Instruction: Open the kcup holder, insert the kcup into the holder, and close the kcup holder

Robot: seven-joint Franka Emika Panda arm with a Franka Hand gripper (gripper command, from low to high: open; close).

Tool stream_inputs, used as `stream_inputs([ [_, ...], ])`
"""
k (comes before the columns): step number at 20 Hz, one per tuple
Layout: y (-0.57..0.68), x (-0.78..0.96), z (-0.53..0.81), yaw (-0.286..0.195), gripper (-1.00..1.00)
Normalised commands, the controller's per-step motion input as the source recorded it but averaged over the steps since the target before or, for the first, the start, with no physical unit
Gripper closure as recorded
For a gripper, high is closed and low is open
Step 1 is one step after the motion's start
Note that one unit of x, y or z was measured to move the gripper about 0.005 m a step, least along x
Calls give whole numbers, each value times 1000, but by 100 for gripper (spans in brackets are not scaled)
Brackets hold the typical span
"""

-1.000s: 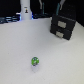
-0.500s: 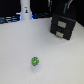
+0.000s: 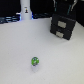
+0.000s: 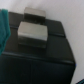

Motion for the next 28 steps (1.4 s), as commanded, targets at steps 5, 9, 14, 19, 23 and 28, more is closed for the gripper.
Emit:
stream_inputs([
  [5, 554, -125, -273, -134, -100],
  [9, 373, -59, -366, -104, -100],
  [14, 242, -60, -400, -82, -100],
  [19, 128, -204, -390, -39, -100],
  [23, 34, -308, -355, -14, -100],
  [28, 7, -399, -372, 2, -100],
])
